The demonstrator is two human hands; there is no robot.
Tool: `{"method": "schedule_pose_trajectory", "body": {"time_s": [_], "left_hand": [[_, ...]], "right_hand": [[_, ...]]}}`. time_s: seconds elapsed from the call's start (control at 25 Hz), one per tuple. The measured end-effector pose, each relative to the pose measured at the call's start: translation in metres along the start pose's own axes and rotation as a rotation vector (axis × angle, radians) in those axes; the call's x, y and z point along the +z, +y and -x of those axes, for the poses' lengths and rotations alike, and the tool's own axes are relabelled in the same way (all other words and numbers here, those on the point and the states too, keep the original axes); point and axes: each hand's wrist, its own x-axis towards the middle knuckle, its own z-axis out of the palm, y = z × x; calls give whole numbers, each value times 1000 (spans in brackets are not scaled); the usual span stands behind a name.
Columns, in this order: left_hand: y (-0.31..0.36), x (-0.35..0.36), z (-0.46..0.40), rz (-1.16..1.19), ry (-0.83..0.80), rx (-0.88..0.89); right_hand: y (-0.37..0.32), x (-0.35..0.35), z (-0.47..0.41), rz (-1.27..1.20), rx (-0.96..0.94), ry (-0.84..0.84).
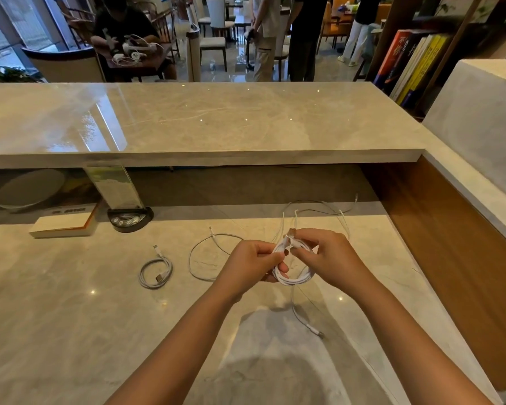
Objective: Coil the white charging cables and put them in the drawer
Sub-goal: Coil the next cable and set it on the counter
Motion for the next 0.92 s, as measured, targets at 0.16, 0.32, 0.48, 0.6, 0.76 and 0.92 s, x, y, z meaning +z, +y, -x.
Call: {"method": "schedule_pose_trajectory", "body": {"time_s": [0.16, 0.32, 0.48, 0.6, 0.76, 0.92], "left_hand": [[-3, -2, -1, -279, 6, 110], [-10, -1, 1, -384, 42, 188], [-14, -2, -2, -301, 71, 145], [-15, -8, -5, 9, 86, -13], [-27, -19, -1, 115, 170, -101], [-41, -29, 7, 196, 246, -114]], "right_hand": [[-3, -8, -2, 82, -32, -56], [2, 0, -1, -41, -63, 24], [6, 12, -1, -177, 34, 81], [7, 16, -1, -290, 119, 6], [7, 20, -9, -290, 215, -52], [-5, 44, -18, -330, 273, -108]]}}
